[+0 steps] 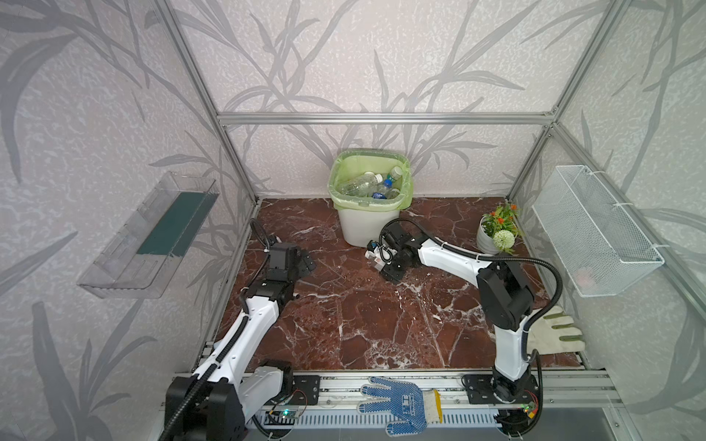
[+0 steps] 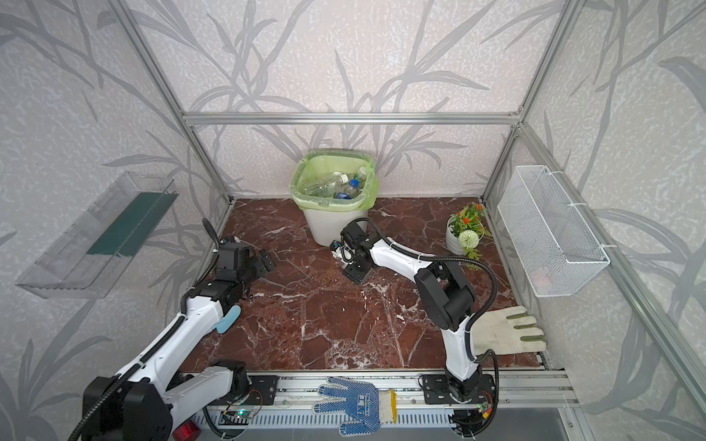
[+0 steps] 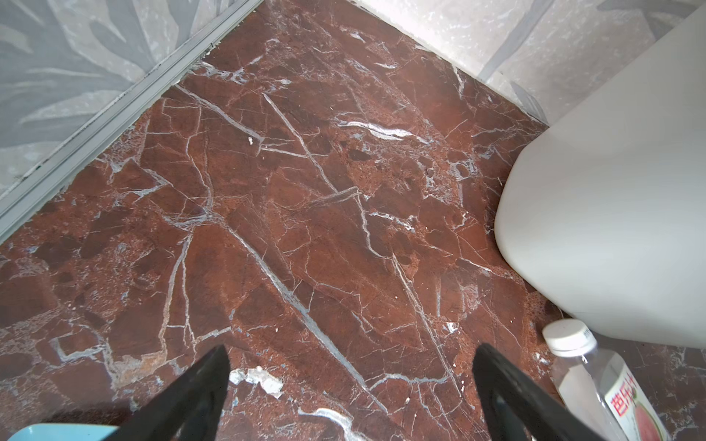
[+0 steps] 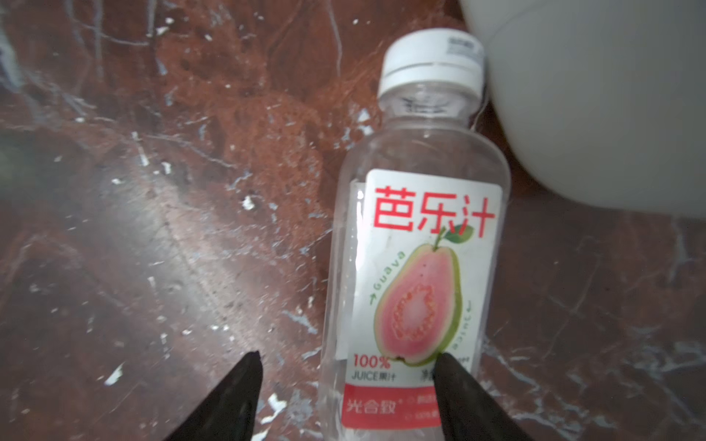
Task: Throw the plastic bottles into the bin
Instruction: 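Grasp the pink-label juice bottle with the right gripper, adjusting its hold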
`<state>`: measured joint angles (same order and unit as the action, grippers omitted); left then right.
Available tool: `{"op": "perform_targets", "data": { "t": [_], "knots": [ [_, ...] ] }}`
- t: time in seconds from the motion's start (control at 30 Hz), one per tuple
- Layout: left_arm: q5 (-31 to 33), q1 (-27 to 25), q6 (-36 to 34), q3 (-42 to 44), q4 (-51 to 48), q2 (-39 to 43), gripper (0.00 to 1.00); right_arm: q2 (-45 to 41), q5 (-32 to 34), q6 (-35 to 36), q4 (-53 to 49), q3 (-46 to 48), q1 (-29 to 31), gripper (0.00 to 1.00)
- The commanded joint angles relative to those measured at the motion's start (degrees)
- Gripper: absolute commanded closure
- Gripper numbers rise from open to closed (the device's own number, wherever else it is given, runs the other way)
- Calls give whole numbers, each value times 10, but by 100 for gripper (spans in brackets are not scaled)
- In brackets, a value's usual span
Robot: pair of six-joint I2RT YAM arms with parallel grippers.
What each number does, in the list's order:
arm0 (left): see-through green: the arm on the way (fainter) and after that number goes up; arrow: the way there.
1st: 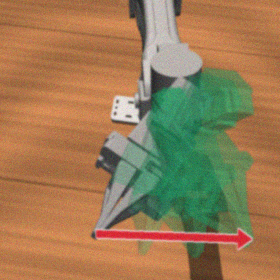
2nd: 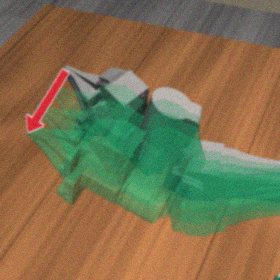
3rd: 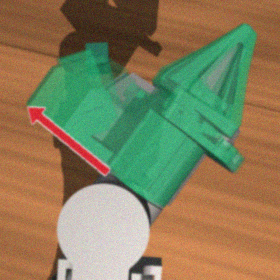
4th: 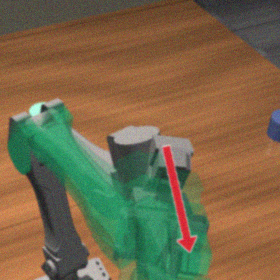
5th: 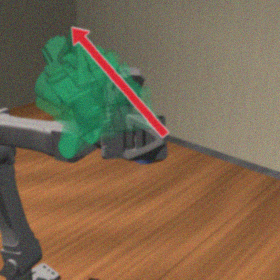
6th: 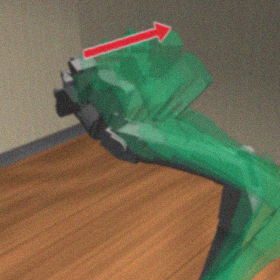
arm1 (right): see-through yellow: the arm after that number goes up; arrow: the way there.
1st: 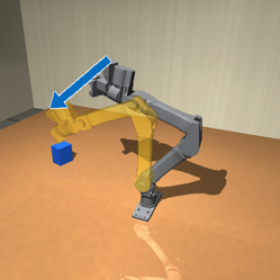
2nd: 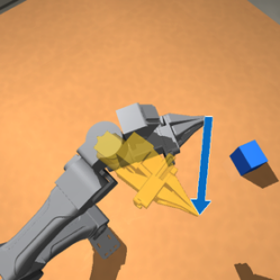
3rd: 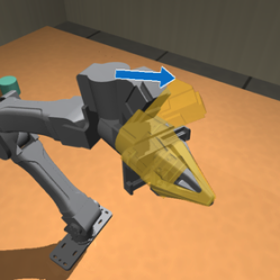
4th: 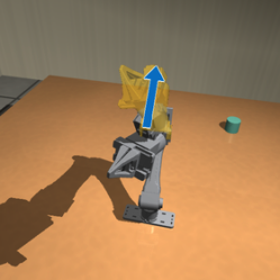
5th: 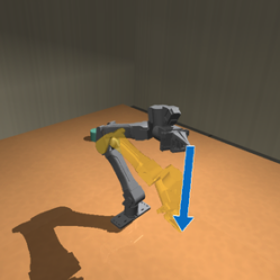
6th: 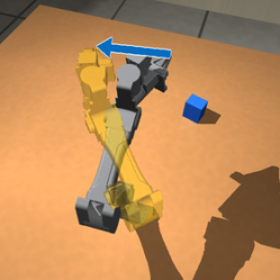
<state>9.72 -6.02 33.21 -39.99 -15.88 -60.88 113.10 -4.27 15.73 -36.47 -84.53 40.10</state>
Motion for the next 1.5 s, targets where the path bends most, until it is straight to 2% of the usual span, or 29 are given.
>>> {"op": "perform_targets", "data": {
  "t": [0.0, 0.17, 0.27, 0.43, 0.57, 0.77, 1.1, 1.3, 1.47],
  "knots": [
    [-3, 4, 10, 3, 1, -3, 1, -35, -48, -53, -83, 27, 13, 29],
    [-9, 4, 13, 6, 8, -7, 1, -67, -7, -111, -108, 3, 15, 26],
    [-12, 5, 13, 5, 9, -9, 1, -53, 33, -158, -138, -41, 15, 17],
    [-9, 5, 11, 13, 10, -6, 1, 20, 73, -234, -199, -123, 14, 1],
    [-6, 6, 6, 22, 9, 1, 1, 60, 66, -293, -205, -160, 15, 1],
    [-7, 8, 3, 29, 10, 2, 1, 81, 44, -374, -140, -135, 14, 1],
    [-9, 8, 1, 32, 14, -4, 1, 51, 25, -392, -49, -60, -3, 1],
    [-13, 9, 3, 33, 17, -6, 1, 35, 16, -386, -54, -50, -16, 1],
    [-15, 10, 5, 33, 19, -8, 1, 3, 8, -420, -33, -20, -18, 1]
  ]
}}
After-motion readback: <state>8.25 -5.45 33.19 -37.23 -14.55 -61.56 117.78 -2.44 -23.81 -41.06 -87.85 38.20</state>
